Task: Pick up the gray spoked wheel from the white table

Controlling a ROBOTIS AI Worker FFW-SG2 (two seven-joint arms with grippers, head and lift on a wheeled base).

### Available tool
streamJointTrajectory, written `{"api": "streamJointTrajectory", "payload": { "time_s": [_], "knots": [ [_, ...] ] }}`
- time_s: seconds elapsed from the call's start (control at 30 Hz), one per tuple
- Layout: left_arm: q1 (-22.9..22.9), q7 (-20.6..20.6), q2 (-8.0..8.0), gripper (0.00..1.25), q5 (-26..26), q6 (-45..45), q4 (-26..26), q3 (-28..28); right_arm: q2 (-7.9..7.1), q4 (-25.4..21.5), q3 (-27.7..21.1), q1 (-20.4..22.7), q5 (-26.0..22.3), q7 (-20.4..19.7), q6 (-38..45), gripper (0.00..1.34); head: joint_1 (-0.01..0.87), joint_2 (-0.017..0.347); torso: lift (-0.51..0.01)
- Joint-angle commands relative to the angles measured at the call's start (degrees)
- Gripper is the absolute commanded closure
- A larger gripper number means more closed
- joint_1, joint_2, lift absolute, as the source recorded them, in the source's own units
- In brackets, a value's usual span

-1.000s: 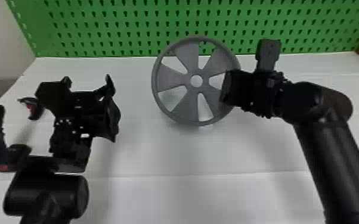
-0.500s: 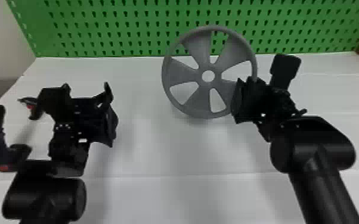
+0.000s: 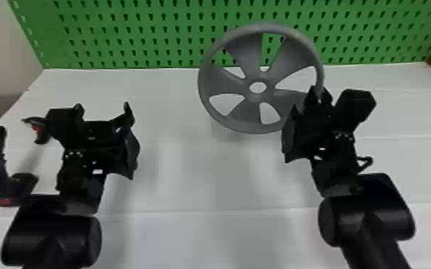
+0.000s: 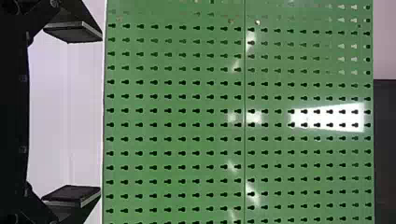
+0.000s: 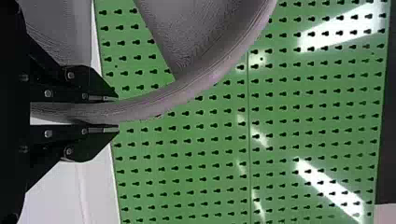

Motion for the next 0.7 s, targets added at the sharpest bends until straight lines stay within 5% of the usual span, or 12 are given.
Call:
{"api": "streamJointTrajectory", "payload": {
  "time_s": [0.0,0.67],
  "knots": [
    [0.0,-0.1,0.00,0.13,-0.7,0.1,0.4,0.0,0.16,1.2,0.1,1.6,0.2,0.0,-4.0,1.21,0.770,0.055,-0.105],
    [-0.3,0.0,-0.09,0.13,-1.2,1.5,0.5,-0.8,-0.36,1.4,0.1,2.8,2.4,0.0,-6.4,1.21,0.770,0.055,-0.105]
  ]
}}
